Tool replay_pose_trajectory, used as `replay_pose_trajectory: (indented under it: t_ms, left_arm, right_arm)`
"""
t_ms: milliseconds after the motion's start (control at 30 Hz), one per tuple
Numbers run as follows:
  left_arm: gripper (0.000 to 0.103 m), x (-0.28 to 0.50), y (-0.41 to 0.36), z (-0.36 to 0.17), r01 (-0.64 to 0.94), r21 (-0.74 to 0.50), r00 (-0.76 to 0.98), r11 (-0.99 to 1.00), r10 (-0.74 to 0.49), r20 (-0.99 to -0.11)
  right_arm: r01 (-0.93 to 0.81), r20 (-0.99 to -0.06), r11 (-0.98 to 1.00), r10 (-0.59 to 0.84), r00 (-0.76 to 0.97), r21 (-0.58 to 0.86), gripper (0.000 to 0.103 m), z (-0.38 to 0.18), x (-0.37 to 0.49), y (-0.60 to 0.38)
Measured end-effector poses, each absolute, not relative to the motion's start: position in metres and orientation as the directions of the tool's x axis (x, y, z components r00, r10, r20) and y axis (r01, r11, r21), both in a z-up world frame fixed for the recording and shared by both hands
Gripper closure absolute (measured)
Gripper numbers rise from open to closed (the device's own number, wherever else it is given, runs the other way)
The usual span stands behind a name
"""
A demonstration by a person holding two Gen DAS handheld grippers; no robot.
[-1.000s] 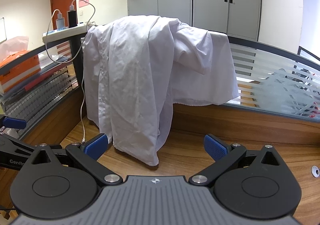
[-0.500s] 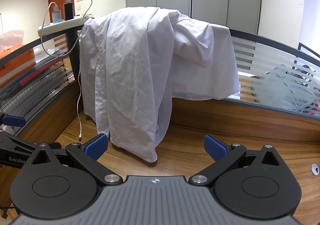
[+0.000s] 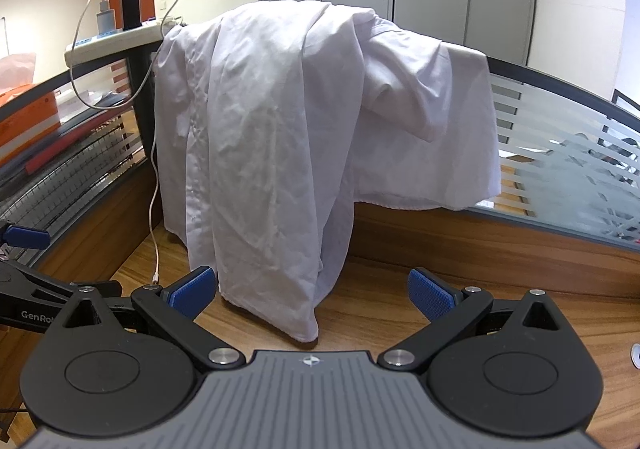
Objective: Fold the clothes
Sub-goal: 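Approach the white shirt hanging on the partition with both grippers open, then close the left gripper on the shirt hem while the right gripper grasps the shirt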
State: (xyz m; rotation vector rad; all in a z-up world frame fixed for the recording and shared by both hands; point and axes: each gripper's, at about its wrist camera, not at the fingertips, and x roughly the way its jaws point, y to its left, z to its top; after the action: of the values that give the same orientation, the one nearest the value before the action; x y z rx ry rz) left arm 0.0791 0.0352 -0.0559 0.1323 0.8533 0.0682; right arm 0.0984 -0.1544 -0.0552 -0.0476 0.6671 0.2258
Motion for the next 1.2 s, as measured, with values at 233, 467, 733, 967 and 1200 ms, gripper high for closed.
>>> replay_pose_trajectory:
  t_ms: [233,467,733,967,1200]
  left_arm:
    - [0.000,0.113,0.047,-0.066,-0.040,0.136,0.638,0.990,0.130,-0.759]
    - [0.000,0.157,0.054,-0.082,-0.048,0.140,0.648,0.989,0.138,-0.749]
    - [0.000,0.210,0.059,-0.099,-0.021,0.107,0.704,0.994,0.091,-0.705]
    - [0.000,0.226,0.059,-0.104,0.008,0.069,0.704,0.998,0.043,-0.709]
    - [0.000,0.197,0.048,-0.106,0.080,0.050,0.689,0.995,-0.019,-0.724]
  right_arm:
    - [-0.236,-0.620,0.971,0.201,0.758,0.026,0.000,-0.060,0.133,-0.148]
    - [-0.253,-0.622,0.967,0.210,0.755,0.019,0.000,-0.068,0.178,-0.140]
    - [-0.277,-0.580,0.961,0.228,0.782,0.005,0.000,-0.058,0.230,-0.133]
    - [-0.349,-0.499,0.937,0.305,0.811,0.006,0.000,0.006,0.257,-0.140]
    - [-0.361,-0.532,0.925,0.368,0.762,0.123,0.035,0.039,0.305,-0.148]
